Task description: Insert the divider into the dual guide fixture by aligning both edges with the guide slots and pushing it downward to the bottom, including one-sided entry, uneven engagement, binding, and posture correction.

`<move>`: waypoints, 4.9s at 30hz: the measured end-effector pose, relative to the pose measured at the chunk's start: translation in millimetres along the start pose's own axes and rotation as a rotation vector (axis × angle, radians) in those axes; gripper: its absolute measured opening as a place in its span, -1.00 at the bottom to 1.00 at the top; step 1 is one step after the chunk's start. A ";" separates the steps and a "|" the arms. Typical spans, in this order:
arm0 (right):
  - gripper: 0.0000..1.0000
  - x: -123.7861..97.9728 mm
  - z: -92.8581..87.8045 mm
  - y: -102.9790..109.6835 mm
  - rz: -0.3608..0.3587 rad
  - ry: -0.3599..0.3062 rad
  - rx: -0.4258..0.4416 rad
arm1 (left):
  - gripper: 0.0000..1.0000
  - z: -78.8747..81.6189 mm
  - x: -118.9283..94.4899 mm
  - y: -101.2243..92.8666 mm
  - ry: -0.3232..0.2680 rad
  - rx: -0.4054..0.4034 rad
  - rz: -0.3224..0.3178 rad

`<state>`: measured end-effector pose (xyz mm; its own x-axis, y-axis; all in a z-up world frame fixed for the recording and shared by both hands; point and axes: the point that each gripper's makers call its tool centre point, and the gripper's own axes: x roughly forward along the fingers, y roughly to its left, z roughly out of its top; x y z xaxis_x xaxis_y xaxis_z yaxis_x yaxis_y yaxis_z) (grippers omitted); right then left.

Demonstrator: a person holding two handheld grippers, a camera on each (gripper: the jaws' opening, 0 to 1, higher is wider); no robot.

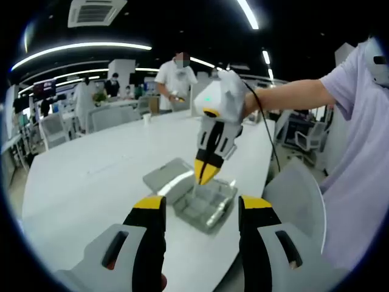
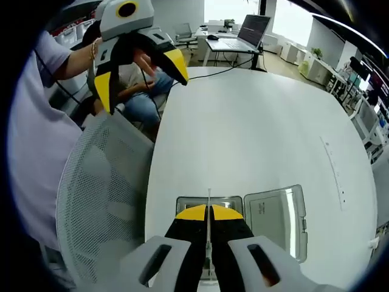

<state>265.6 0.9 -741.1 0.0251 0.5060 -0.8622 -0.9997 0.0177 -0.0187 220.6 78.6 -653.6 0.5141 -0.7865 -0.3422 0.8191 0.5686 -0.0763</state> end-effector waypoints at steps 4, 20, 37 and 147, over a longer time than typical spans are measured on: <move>-1.00 8.9 -2.3 -1.2 0.015 0.016 0.002 | -0.09 -2.0 -1.1 2.5 -0.004 -0.009 0.007; -1.00 29.7 -16.7 -4.5 0.051 0.080 0.018 | -0.10 -9.8 -2.8 7.8 0.003 -0.032 0.022; -1.00 34.8 -23.1 -7.2 0.073 0.100 0.027 | -0.10 -13.8 -0.6 14.9 0.014 -0.042 0.032; -1.00 84.1 -47.2 -2.3 0.101 0.202 -0.004 | -0.12 -18.9 3.8 26.1 0.027 -0.061 0.044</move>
<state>269.7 2.6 -837.5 -0.0766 0.3219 -0.9437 -0.9971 -0.0276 0.0715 239.1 95.0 -674.6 0.5415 -0.7540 -0.3718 0.7782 0.6169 -0.1176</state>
